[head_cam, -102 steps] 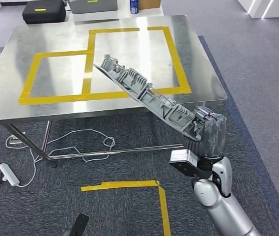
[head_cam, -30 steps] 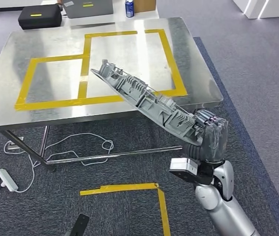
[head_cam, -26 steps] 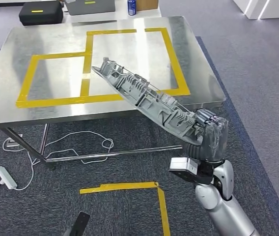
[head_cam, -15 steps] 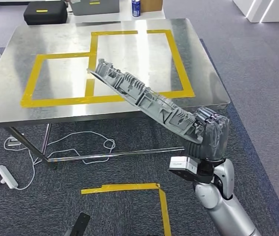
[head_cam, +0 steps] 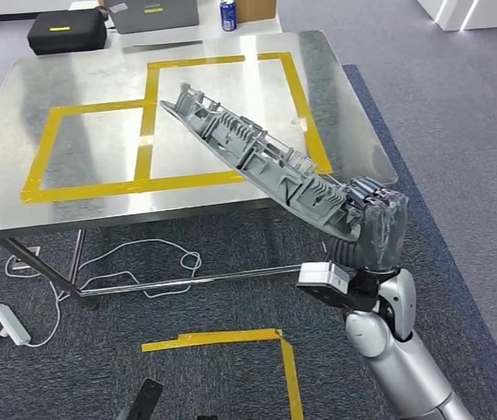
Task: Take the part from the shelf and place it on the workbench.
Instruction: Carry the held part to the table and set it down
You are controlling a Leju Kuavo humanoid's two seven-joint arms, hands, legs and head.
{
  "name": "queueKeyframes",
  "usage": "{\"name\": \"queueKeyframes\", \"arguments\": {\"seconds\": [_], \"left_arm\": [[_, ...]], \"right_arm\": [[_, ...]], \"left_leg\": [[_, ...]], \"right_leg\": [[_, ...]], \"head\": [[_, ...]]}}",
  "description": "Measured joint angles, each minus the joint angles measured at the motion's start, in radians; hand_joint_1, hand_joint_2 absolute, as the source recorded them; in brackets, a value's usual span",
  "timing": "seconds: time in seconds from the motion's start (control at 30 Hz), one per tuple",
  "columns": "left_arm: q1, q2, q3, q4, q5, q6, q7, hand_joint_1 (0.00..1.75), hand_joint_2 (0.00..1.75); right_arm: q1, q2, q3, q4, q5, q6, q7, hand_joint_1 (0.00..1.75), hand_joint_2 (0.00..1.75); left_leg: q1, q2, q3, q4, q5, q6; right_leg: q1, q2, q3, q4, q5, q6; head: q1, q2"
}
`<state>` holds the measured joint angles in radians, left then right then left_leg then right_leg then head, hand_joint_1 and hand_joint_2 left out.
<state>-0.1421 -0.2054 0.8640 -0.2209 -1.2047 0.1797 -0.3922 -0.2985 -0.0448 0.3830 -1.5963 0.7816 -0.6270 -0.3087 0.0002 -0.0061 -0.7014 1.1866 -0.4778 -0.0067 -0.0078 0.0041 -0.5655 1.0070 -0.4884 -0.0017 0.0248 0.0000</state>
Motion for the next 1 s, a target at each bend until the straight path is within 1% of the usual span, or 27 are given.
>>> {"name": "queueKeyframes", "arguments": {"seconds": [0.03, 0.07, 0.1, 0.17, 0.23, 0.27, 0.3, 0.33, 0.37, 0.4, 0.43, 0.47, 0.5, 0.53, 0.57, 0.6, 0.63, 0.7, 0.73, 0.77, 0.8, 0.87, 0.9, 0.93, 0.97, 1.0], "left_arm": [[-0.001, 0.0, 0.0, 0.0, 0.0, 0.0, 0.0, 0.0, 1.75], [-0.001, 0.0, -0.001, 0.0, 0.0, 0.0, 0.0, 0.0, 1.75], [-0.002, 0.0, -0.001, 0.0, 0.0, 0.0, 0.0, 0.0, 1.75], [-0.002, 0.0, -0.004, 0.0, 0.0, 0.0, 0.0, 0.0, 1.75], [-0.002, 0.0, -0.006, 0.0, 0.0, 0.0, 0.0, 0.0, 1.75], [-0.003, 0.0, -0.007, 0.0, 0.0, 0.0, 0.0, 0.0, 1.75], [-0.004, 0.0, -0.008, 0.0, 0.0, -0.001, 0.0, 0.0, 1.75], [-0.005, 0.0, -0.008, 0.0, 0.0, -0.001, 0.0, 0.0, 1.75], [-0.005, 0.0, -0.009, 0.0, 0.0, -0.001, 0.0, 0.0, 1.75], [-0.005, 0.0, -0.009, 0.0, 0.0, -0.001, 0.0, 0.0, 1.75], [-0.004, 0.0, -0.009, 0.0, 0.0, -0.001, 0.0, 0.0, 1.75], [-0.004, -0.001, -0.009, 0.0, 0.0, -0.001, 0.0, 0.0, 1.75], [-0.004, -0.001, -0.009, 0.0, 0.0, -0.002, 0.0, 0.0, 1.75], [-0.004, -0.001, -0.009, 0.0, 0.0, -0.002, 0.0, 0.0, 1.75], [-0.005, -0.002, -0.009, 0.0, 0.0, -0.002, 0.0, 0.0, 1.75], [-0.005, -0.002, -0.009, 0.0, 0.0, -0.002, 0.0, 0.0, 1.75], [-0.004, -0.002, -0.009, 0.0, 0.0, -0.002, 0.0, 0.0, 1.75], [-0.004, -0.002, -0.009, 0.0, 0.0, -0.002, 0.001, 0.0, 1.75], [-0.004, -0.002, -0.009, 0.0, 0.0, -0.002, 0.001, 0.0, 1.75], [-0.005, -0.002, -0.009, 0.0, 0.0, -0.002, 0.001, 0.0, 1.75], [-0.005, -0.001, -0.009, 0.0, 0.0, -0.002, 0.001, 0.0, 1.75], [-0.004, -0.001, -0.01, 0.0, 0.0, -0.002, 0.001, 0.0, 1.75], [-0.003, -0.001, -0.01, 0.0, 0.0, -0.002, 0.001, 0.0, 1.75], [-0.002, -0.001, -0.01, 0.0, 0.0, -0.002, 0.001, 0.0, 1.75], [-0.003, -0.001, -0.01, 0.0, 0.0, -0.002, 0.001, 0.0, 1.75], [-0.003, 0.0, -0.01, 0.0, 0.0, -0.002, 0.001, 0.0, 1.75]], "right_arm": [[-0.001, 0.001, 0.0, 0.001, 0.001, 0.0, 0.0, 1.75, 1.75], [-0.003, 0.002, 0.0, 0.002, 0.001, 0.0, 0.0, 1.75, 1.75], [-0.006, 0.002, 0.0, 0.003, 0.002, 0.0, 0.001, 1.75, 1.75], [-0.009, 0.003, 0.002, 0.004, 0.003, 0.0, 0.002, 1.75, 1.75], [-0.011, 0.004, 0.004, 0.005, 0.004, -0.001, 0.002, 1.75, 1.75], [-0.012, 0.004, 0.004, 0.005, 0.005, -0.001, 0.002, 1.75, 1.75], [-0.014, 0.004, 0.005, 0.006, 0.005, -0.001, 0.002, 1.75, 1.75], [-0.014, 0.004, 0.006, 0.006, 0.005, -0.001, 0.002, 1.75, 1.75], [-0.014, 0.004, 0.006, 0.007, 0.005, -0.001, 0.003, 1.75, 1.75], [-0.013, 0.004, 0.007, 0.009, 0.005, -0.001, 0.003, 1.75, 1.75], [-0.013, 0.003, 0.008, 0.011, 0.005, -0.001, 0.005, 1.75, 1.75], [-0.012, 0.003, 0.009, 0.013, 0.006, -0.001, 0.006, 1.75, 1.75], [-0.013, 0.003, 0.01, 0.015, 0.006, -0.001, 0.008, 1.75, 1.75], [-0.015, 0.003, 0.01, 0.015, 0.006, -0.001, 0.008, 1.75, 1.75], [-0.017, 0.004, 0.011, 0.016, 0.006, -0.001, 0.008, 1.75, 1.75], [-0.019, 0.004, 0.011, 0.016, 0.006, -0.001, 0.009, 1.75, 1.75], [-0.02, 0.004, 0.012, 0.017, 0.006, -0.001, 0.009, 1.75, 1.75], [-0.019, 0.005, 0.012, 0.019, 0.007, -0.001, 0.01, 1.75, 1.75], [-0.02, 0.005, 0.012, 0.019, 0.007, -0.001, 0.01, 1.75, 1.75], [-0.02, 0.005, 0.012, 0.02, 0.007, -0.001, 0.01, 1.75, 1.75], [-0.021, 0.005, 0.012, 0.02, 0.007, -0.001, 0.01, 1.75, 1.75], [-0.023, 0.005, 0.012, 0.021, 0.008, -0.001, 0.01, 1.75, 1.75], [-0.023, 0.005, 0.013, 0.022, 0.008, -0.001, 0.012, 1.75, 1.75], [-0.022, 0.005, 0.013, 0.024, 0.008, 0.0, 0.013, 1.75, 1.75], [-0.022, 0.005, 0.013, 0.026, 0.008, 0.0, 0.014, 1.75, 1.75], [-0.022, 0.005, 0.013, 0.027, 0.008, 0.0, 0.015, 1.75, 1.75]], "left_leg": [[-0.001, 0.0, 0.025, -0.059, 0.033, 0.004], [-0.002, 0.0, 0.047, -0.111, 0.051, 0.009], [-0.003, -0.001, 0.059, -0.14, 0.054, 0.013], [-0.004, -0.002, 0.066, -0.159, 0.042, 0.021], [0.0, -0.002, 0.07, -0.166, 0.041, 0.029], [0.003, -0.002, 0.073, -0.169, 0.041, 0.034], [0.004, -0.001, 0.076, -0.17, 0.04, 0.038], [0.004, -0.001, 0.076, -0.17, 0.038, 0.041], [0.003, -0.001, 0.077, -0.17, 0.037, 0.043], [0.003, -0.001, 0.078, -0.169, 0.036, 0.044], [0.003, -0.001, 0.079, -0.169, 0.034, 0.045], [0.003, -0.002, 0.082, -0.169, 0.032, 0.044], [0.003, -0.003, 0.085, -0.168, 0.03, 0.042], [0.002, -0.004, 0.087, -0.167, 0.028, 0.039], [0.0, -0.005, 0.088, -0.166, 0.026, 0.034], [-0.002, -0.005, 0.087, -0.165, 0.025, 0.029], [-0.003, -0.005, 0.086, -0.165, 0.025, 0.024], [-0.002, -0.004, 0.086, -0.164, 0.024, 0.015], [-0.001, -0.003, 0.083, -0.154, 0.015, 0.01], [0.0, -0.003, 0.073, -0.129, -0.002, 0.005], [0.001, -0.002, 0.053, -0.085, -0.029, 0.001], [0.002, -0.002, -0.002, 0.033, -0.086, -0.005], [0.002, -0.002, -0.024, 0.078, -0.1, -0.007], [0.002, -0.002, -0.034, 0.095, -0.096, -0.007], [0.002, -0.002, -0.027, 0.078, -0.074, -0.005], [0.002, -0.002, -0.003, 0.03, -0.04, -0.002]], "right_leg": [[0.002, 0.001, 0.005, 0.001, -0.005, 0.004], [0.004, 0.002, 0.006, 0.003, -0.009, 0.008], [0.005, 0.003, 0.005, 0.004, -0.011, 0.012], [0.006, 0.003, 0.002, 0.003, -0.013, 0.021], [0.005, 0.001, -0.006, 0.016, -0.027, 0.032], [0.005, 0.001, -0.023, 0.049, -0.045, 0.038], [0.004, 0.001, -0.051, 0.102, -0.07, 0.042], [0.003, 0.0, -0.09, 0.172, -0.096, 0.046], [0.003, 0.0, -0.129, 0.239, -0.116, 0.049], [0.002, 0.0, -0.158, 0.281, -0.121, 0.051], [0.001, 0.0, -0.17, 0.289, -0.108, 0.052], [0.0, 0.0, -0.16, 0.255, -0.076, 0.051], [-0.001, -0.001, -0.135, 0.191, -0.035, 0.05], [-0.002, -0.002, -0.103, 0.122, -0.003, 0.049], [-0.002, -0.003, -0.074, 0.063, 0.018, 0.045], [-0.001, -0.003, -0.056, 0.028, 0.027, 0.042], [0.001, -0.002, -0.049, 0.015, 0.024, 0.037], [0.001, 0.0, -0.047, 0.01, 0.027, 0.025], [0.0, 0.001, -0.045, 0.008, 0.028, 0.019], [-0.002, 0.0, -0.043, 0.006, 0.029, 0.013], [-0.003, -0.001, -0.042, 0.004, 0.03, 0.009], [-0.002, -0.002, -0.041, 0.004, 0.029, 0.003], [-0.001, -0.001, -0.041, 0.004, 0.028, 0.003], [-0.001, -0.001, -0.041, 0.005, 0.028, 0.003], [-0.001, 0.0, -0.04, 0.005, 0.028, 0.003], [-0.001, 0.001, -0.039, 0.005, 0.028, 0.003]], "head": [[0.0, 0.0], [0.0, 0.0], [0.0, 0.0], [0.0, 0.0], [0.002, 0.0], [0.004, 0.0], [0.005, 0.0], [0.006, 0.0], [0.006, 0.0], [0.006, 0.0], [0.006, 0.0], [0.006, 0.0], [0.006, 0.0], [0.006, 0.0], [0.006, 0.0], [0.005, 0.0], [0.005, 0.0], [0.004, 0.0], [0.003, 0.0], [0.002, 0.0], [0.0, 0.0], [-0.001, 0.0], [-0.001, 0.0], [-0.001, 0.0], [-0.001, 0.0], [-0.001, 0.0]]}}
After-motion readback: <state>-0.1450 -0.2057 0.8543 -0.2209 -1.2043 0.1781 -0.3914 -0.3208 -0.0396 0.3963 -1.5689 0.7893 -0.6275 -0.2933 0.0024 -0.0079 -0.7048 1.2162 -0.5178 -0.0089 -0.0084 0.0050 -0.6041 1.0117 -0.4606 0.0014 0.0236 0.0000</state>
